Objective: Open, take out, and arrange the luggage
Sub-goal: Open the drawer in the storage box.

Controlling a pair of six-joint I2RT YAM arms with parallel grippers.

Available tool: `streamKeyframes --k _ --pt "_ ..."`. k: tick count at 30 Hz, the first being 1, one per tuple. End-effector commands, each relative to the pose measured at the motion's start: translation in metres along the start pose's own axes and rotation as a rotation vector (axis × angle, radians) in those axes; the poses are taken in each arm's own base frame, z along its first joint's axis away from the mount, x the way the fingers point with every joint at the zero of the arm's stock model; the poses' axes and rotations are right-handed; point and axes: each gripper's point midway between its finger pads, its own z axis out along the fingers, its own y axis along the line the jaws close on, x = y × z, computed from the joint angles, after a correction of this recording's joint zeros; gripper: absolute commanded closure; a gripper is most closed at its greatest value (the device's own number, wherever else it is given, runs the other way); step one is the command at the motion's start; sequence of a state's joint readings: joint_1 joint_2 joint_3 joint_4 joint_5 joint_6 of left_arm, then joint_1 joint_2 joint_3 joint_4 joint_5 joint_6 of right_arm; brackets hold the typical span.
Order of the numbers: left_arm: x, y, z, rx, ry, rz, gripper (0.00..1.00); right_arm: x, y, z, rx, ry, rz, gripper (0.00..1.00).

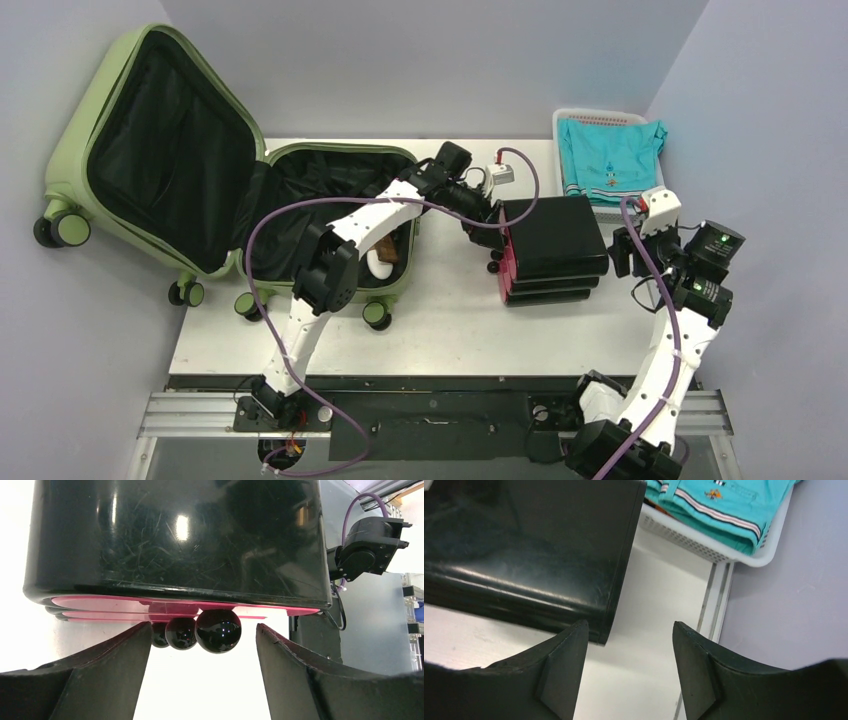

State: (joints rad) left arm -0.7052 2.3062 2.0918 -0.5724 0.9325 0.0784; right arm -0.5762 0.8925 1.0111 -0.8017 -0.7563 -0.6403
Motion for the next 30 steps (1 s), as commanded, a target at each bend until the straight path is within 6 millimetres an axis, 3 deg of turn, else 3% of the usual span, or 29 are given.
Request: streamKeyframes --k 1,6,12,24,30 --pt "-0.025 -0.010 -0.002 0.038 -0.053 0.046 0.32 -0.054 0.003 -0.004 -0.015 -0.189 0.015 0.41" --pt "-0.028 -0.013 -0.002 0.048 -0.062 0.034 0.63 -0.054 0.026 0.012 -0.101 -0.204 0.005 0.38" --pt "-0.029 -0.014 -0.002 0.050 -0.063 0.024 0.81 -0.038 0.037 0.029 -0.164 -0.164 0.027 0.32" --pt "-0.026 -0.011 -0.031 -0.003 -0.050 0.008 0.82 0.002 0.043 0.060 -0.204 0.001 0.031 0.24" --pt "-0.022 -0.009 -0.049 -0.018 -0.055 0.000 0.83 0.009 0.043 0.065 -0.195 0.027 0.028 0.23"
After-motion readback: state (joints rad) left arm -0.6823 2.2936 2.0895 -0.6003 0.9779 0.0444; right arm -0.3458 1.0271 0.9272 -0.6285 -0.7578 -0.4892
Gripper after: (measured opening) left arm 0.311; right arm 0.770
